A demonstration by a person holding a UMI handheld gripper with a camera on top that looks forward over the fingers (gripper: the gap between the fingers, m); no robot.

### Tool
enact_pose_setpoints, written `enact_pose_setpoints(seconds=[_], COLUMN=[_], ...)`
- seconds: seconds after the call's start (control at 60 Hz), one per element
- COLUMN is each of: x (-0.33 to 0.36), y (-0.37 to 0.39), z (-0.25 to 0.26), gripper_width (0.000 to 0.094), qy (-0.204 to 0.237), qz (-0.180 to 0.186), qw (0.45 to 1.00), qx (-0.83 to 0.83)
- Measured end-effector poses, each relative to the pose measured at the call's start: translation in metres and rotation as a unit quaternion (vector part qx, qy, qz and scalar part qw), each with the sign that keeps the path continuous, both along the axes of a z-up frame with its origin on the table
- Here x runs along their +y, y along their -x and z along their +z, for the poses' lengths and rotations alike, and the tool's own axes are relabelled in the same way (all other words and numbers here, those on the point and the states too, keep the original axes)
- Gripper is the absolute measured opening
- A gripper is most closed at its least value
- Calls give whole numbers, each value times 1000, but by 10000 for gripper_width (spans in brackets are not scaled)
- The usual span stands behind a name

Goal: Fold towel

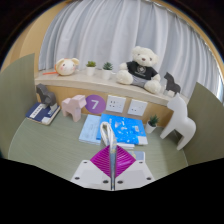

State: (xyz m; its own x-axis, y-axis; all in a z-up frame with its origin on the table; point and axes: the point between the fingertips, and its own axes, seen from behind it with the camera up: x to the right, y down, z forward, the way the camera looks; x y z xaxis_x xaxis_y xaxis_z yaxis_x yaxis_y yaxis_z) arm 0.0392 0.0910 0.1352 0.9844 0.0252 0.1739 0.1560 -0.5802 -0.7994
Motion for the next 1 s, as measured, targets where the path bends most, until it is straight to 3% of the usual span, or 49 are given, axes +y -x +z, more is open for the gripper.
enact_pose_setpoints(seconds=[0.217,0.25,0.35,0.55,0.8,1.0], x=[-1,-3,-9,-26,-84,-152], y=[-102,-113,-142,-139,-90,-47], z=[-61,-75,-99,-54,43,86], gripper_width=[68,128,469,764,792,793], qy=[26,38,64,28,-32,-62], qz=[-9,-8,-10,-17,-15,-18], qw=[998,998,998,999,997,994], qx=[52,52,23,39,71,84])
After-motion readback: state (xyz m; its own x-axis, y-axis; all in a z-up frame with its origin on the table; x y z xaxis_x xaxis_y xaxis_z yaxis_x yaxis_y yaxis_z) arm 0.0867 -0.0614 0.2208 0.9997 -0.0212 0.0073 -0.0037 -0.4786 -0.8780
